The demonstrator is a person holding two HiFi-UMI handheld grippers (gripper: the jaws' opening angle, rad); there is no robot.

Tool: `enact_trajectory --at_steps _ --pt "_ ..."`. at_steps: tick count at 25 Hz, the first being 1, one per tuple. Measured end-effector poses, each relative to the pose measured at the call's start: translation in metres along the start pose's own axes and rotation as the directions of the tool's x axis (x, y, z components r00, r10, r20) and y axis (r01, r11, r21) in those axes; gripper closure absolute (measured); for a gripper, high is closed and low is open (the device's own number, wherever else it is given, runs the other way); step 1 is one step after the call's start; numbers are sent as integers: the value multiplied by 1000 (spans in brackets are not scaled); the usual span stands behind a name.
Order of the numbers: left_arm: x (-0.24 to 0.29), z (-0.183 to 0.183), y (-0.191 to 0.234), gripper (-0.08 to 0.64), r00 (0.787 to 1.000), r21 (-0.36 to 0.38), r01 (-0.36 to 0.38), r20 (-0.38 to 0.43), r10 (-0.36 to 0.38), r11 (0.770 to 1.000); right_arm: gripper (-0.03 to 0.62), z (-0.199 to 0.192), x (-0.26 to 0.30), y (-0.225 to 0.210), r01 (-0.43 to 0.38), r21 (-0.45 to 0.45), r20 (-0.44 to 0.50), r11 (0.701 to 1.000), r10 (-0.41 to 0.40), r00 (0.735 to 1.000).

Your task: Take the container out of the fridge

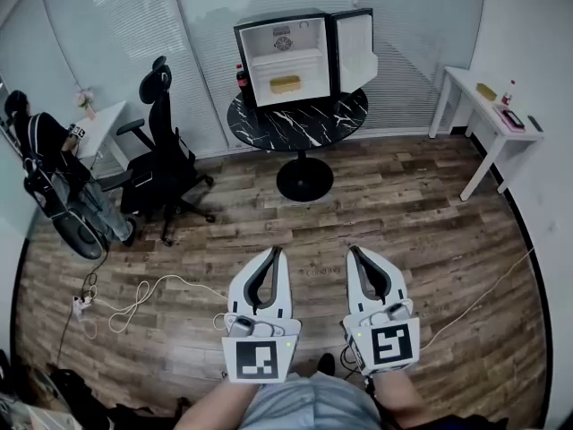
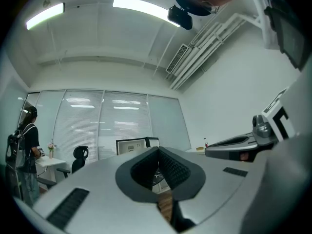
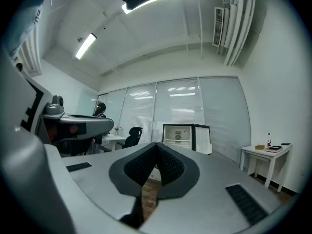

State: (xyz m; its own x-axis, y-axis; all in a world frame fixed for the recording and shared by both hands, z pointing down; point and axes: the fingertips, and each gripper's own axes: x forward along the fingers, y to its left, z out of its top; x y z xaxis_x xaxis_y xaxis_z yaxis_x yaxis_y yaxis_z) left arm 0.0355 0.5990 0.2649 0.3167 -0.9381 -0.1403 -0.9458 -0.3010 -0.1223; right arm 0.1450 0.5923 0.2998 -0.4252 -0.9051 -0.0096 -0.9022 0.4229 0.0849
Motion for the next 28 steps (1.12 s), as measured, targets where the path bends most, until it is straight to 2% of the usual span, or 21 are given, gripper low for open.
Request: enact_trajectory --at_steps 6,13,17,22,25,28 --pt "4 -9 -11 546 999 -5 -28 -25 28 1000 578 -13 0 -20 -8 9 -23 1000 8 1000" --pt "22 -32 10 546 998 -8 -51 -49 51 999 578 -28 28 -26 -2 16 -40 1000 3 999" --pt "52 -56 37 546 996 -32 -59 -68 57 998 578 -47 71 -26 -13 26 -78 1000 15 997" --pt "113 -86 82 546 995 -78 -62 -88 55 995 578 -68 150 -28 -18 37 -121 999 22 992" --pt "157 -98 116 546 994 -73 -51 -96 44 996 578 -69 205 -33 -14 29 -119 999 17 993" --pt "195 -99 148 546 997 -80 -47 -70 42 996 578 -61 251 -37 -3 19 -106 1000 5 994"
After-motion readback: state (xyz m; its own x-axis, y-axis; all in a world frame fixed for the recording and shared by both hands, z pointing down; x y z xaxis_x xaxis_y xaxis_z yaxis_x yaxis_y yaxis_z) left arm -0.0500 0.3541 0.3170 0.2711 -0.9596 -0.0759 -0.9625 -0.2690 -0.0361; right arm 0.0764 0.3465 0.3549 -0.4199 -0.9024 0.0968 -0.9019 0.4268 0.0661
